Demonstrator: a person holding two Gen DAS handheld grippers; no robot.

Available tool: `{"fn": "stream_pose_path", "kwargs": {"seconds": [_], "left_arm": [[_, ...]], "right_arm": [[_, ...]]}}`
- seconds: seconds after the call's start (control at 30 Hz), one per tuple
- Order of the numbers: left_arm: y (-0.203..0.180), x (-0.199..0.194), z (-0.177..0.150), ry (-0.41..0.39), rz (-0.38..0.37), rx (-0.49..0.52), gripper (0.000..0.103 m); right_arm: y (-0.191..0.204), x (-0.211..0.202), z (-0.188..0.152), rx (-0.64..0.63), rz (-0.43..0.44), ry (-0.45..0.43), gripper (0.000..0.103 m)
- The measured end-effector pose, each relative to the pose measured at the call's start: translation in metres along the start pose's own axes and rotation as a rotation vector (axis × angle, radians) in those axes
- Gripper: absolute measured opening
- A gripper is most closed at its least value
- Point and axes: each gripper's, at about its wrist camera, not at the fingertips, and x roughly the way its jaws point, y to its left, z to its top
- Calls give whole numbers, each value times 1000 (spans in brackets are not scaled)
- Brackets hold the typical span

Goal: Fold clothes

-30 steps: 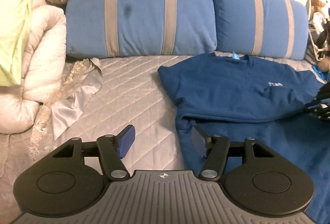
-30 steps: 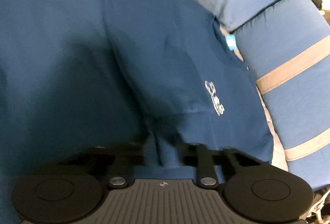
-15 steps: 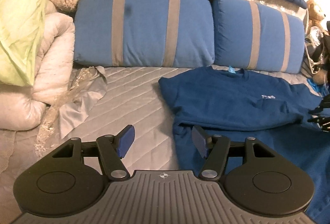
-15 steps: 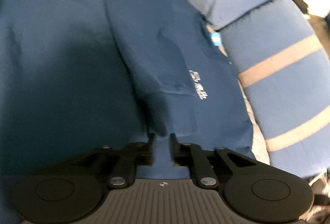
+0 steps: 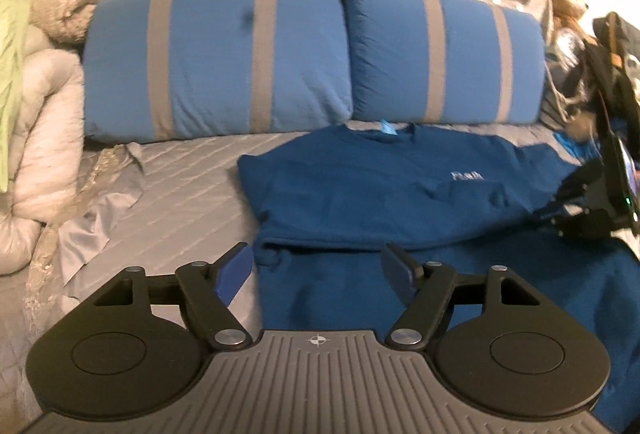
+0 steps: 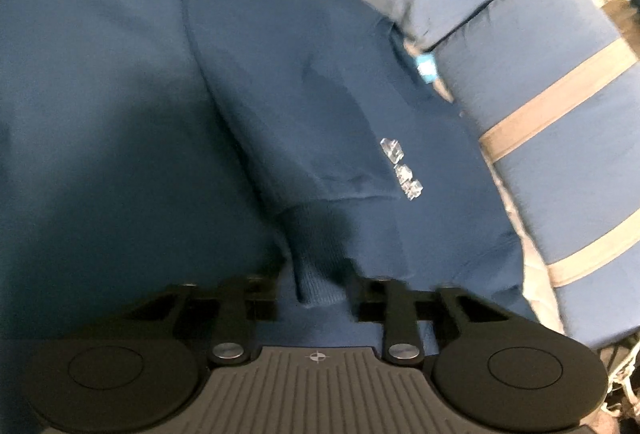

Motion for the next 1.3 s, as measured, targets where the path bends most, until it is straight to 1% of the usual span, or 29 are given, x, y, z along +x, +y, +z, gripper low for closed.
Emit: {"fn": "stream_pose_path", "kwargs": {"seconds": [0.13,0.27,0.33,0.37,0.4,0.47,0.5,0.53,0.57,0.6,0.73,0.83,0.97,1.13,1.23,1.3], "left_arm": [[-8,-3,-5,3,-11,30,72],[-13,-1,-5,10,-16,36,73],[-15,0,-4,8,-21,31,73],[-17,1,-3,5,-23,29,73],[-19,2,-3,2,-26,29,73],[-24,4,-3,0,-29,41,73],[-27,6,-3,0,-29,48,73],[-30,8,-4,1,-22,56,73],[-33,10,-4,1,-16,64,73],[-36,13,-5,2,-12,71,73],[-44,24,-10,13,-23,81,73],[-48,33,-16,20,-22,99,73],[-53,44,-24,41,-22,119,73],[-57,55,-32,65,-25,138,73],[-56,61,-34,82,-33,134,73],[-54,62,-33,90,-44,123,73]], "right_arm": [[3,-13,-2,-73,7,-5,13],[1,-32,-8,-65,-4,-43,14],[-2,-41,-13,-18,-6,-65,21],[-4,-46,-17,10,-16,-78,36],[-5,-51,-22,37,-32,-92,56],[-8,-62,-32,89,-86,-124,71],[-10,-68,-37,117,-115,-136,82],[-12,-74,-43,148,-140,-144,88],[-14,-80,-48,182,-161,-152,98],[-18,-85,-54,222,-175,-160,101],[-30,-107,-81,383,-226,-191,103],[-40,-124,-110,505,-246,-197,103],[-50,-137,-149,646,-296,-176,103],[-64,-153,-207,848,-367,-146,102],[-77,-160,-240,983,-420,-144,98],[-87,-164,-263,1091,-441,-155,91]]}}
